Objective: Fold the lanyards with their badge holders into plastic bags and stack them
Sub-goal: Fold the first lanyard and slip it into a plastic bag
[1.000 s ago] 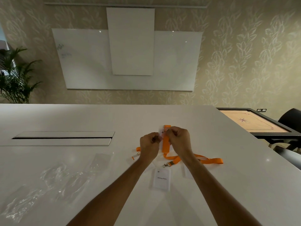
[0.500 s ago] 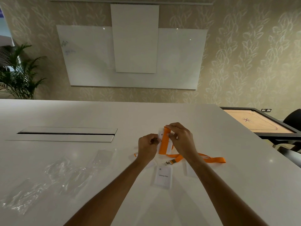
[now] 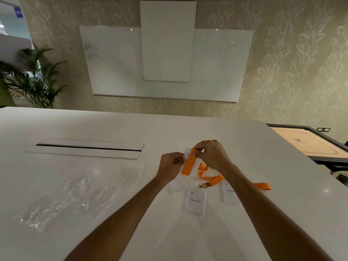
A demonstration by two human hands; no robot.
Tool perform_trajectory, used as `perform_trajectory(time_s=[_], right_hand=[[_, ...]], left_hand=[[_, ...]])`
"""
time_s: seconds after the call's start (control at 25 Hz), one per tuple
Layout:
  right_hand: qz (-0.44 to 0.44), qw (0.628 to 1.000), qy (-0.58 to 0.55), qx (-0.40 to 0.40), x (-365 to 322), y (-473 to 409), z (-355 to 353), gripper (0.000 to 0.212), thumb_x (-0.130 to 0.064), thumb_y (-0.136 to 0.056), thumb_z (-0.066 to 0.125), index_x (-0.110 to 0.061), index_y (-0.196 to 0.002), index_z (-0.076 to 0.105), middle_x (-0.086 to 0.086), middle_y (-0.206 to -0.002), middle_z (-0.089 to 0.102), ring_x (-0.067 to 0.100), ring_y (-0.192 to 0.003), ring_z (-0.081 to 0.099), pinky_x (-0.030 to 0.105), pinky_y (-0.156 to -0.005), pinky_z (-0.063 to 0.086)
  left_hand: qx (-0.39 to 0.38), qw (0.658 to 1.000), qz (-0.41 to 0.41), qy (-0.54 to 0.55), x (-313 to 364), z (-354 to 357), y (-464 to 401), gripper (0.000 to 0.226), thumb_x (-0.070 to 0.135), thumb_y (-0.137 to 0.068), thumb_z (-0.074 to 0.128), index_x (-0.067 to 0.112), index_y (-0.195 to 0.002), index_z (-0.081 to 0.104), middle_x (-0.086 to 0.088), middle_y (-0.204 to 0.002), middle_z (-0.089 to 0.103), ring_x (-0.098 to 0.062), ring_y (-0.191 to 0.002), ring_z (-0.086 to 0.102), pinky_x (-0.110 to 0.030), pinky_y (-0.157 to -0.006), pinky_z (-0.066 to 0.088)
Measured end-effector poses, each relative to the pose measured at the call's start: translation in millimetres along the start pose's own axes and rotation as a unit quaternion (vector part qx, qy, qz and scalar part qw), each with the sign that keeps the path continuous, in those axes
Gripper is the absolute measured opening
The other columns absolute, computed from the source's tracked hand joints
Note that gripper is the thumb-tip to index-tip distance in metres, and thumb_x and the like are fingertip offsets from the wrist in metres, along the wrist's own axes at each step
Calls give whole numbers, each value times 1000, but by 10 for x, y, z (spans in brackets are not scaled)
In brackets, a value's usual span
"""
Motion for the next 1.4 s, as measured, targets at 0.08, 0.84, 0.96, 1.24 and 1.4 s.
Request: perform_trajectory(time_s=[0.08,0.84,0.96,1.24,1.4], right_hand=[[-2,1000,11,-4,-32,-24,49,19,-24,-85,66,-18,-102,74,-2,-102,74,17,-93,65,31,-81,50],[18,999,12,-42,70,-77,491,20,-26,-88,62,-19,-104,71,-2,-104,73,18,-93,63,28,-74,44],[20,999,3,-37,74,-72,530,19,-26,-87,63,-18,-103,72,-2,-102,73,18,-91,63,27,-72,41],[25,999,-7,-29,114,-43,577,18,-25,-87,64,-17,-101,72,-1,-101,73,19,-90,64,30,-75,47],[27,999,-8,-24,141,-13,572,19,-25,-87,64,-17,-102,73,0,-101,74,20,-90,65,33,-77,50]], left_hand=[[-35,999,-28,30,-48,-70,-39,8,6,-84,64,5,-88,72,-4,-80,69,-3,-65,60,-11,-68,47],[-44,897,-296,-324,-1470,-1078,87,62,50,-88,48,7,-132,43,-13,-137,47,-34,-126,42,-47,-102,38],[-59,896,-271,-347,-1490,-1171,77,40,24,-90,40,7,-125,50,-13,-132,51,-33,-119,47,-46,-100,42],[-68,874,-300,-376,-1468,-1241,74,33,11,-84,44,2,-114,55,-17,-118,59,-34,-107,57,-36,-87,48],[-57,881,-308,-355,-1346,-1203,57,20,11,-82,48,0,-96,57,-18,-104,63,-33,-92,61,-32,-73,47]])
Point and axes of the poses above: each hand's wrist, its own y-axis away from the middle knuckle, its own z-axis out of the palm, x = y × z, the point moved 4 cm from there along -y, towards the middle knuckle
